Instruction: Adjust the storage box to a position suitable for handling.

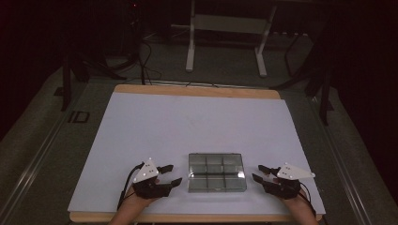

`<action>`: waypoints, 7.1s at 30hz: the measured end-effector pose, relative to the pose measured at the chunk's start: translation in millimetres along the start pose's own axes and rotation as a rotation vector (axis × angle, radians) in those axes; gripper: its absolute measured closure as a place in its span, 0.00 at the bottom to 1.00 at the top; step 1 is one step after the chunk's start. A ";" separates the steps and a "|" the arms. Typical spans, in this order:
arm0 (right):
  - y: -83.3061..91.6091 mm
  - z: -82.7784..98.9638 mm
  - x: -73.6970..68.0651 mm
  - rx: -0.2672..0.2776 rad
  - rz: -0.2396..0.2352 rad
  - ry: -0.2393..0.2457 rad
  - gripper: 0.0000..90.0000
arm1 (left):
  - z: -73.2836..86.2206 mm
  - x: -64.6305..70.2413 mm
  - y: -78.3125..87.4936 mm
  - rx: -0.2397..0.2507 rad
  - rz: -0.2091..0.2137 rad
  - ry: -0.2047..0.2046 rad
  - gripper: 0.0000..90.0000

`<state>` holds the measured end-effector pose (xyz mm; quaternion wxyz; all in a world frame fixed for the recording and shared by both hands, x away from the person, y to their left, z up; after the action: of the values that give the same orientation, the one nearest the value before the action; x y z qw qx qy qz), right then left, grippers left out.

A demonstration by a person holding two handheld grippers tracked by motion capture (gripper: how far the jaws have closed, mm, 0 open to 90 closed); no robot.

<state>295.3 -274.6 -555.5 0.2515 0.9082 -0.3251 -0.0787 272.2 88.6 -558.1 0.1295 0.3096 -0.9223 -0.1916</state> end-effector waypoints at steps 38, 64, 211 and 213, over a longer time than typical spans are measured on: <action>-13.5 0.9 -25.3 -0.053 -0.142 0.051 1.00 | 0.0 16.7 -22.5 -0.135 0.079 -0.104 1.00; -10.5 -10.9 -22.8 -0.001 -0.135 0.014 0.86 | -10.4 13.4 -20.6 -0.084 0.048 -0.085 0.74; -81.5 -70.0 21.8 0.034 0.133 -0.219 0.69 | -62.5 -39.8 -80.6 -0.027 -0.140 0.205 0.71; -82.1 -69.5 22.0 0.028 0.133 -0.222 0.68 | -61.7 -39.6 -81.9 -0.035 -0.140 0.207 0.69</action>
<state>378.9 -206.0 -536.9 0.2058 0.8738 -0.4115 -0.1575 367.6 36.1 -543.3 0.2155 0.3890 -0.8767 -0.1833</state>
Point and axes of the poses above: each handheld gripper's, and its own axes: y roughly backward along the jaws, z roughly out of its underside, x roughly to its right, the point moved 6 cm from there along -y, roughly forward along the jaws, and after that the axes turned 1 degree about -z, right-handed, at the moved point
